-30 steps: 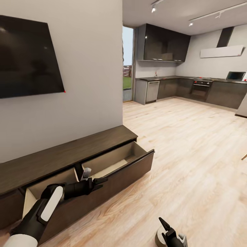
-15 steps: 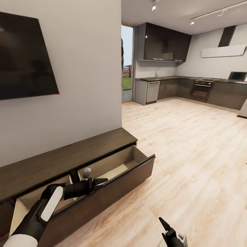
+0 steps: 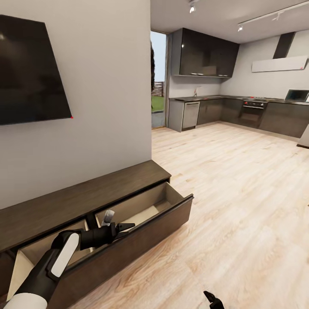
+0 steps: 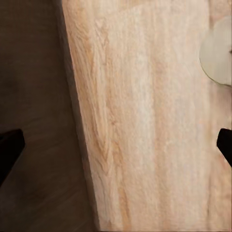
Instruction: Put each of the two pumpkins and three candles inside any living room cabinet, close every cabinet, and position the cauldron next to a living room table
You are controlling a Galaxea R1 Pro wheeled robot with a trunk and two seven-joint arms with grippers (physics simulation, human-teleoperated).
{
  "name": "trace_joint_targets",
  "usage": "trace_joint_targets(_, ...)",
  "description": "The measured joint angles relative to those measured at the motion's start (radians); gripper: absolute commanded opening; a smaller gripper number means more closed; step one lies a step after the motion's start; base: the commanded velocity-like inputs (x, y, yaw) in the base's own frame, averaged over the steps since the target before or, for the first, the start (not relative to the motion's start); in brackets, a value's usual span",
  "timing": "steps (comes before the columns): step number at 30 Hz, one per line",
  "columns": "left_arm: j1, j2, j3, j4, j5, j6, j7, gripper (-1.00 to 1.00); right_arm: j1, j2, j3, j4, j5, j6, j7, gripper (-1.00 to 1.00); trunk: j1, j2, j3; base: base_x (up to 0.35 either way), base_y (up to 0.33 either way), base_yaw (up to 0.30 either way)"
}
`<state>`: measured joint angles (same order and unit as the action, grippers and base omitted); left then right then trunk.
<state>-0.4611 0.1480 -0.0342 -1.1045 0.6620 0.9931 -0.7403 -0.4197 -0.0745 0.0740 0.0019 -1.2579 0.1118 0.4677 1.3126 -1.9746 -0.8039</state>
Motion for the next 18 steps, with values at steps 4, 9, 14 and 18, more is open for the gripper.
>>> trace_joint_targets(4,0.000,0.000,0.000,0.000,0.000,0.000,0.000,1.00,0.000,0.003,0.000,-0.002,0.000,-0.063,-0.144,1.00,0.000,0.000,0.000,0.000,0.000,0.000)
trace_joint_targets(9,0.000,0.000,0.000,-0.001,0.000,0.000,0.000,1.00,0.000,0.004,-0.001,-0.014,0.002,-0.119,-0.308,1.00,0.000,0.000,0.000,0.000,0.000,0.000)
trace_joint_targets(14,0.000,0.000,0.000,-0.001,0.000,0.000,0.000,1.00,0.000,0.006,0.004,-0.017,0.004,-0.162,-0.379,1.00,0.000,0.000,0.000,0.000,0.000,0.000)
trace_joint_targets(18,0.000,-0.001,0.000,-0.001,0.000,0.000,0.000,1.00,0.000,0.007,0.009,-0.018,0.009,-0.235,-0.432,1.00,0.000,0.000,0.000,0.000,0.000,0.000)
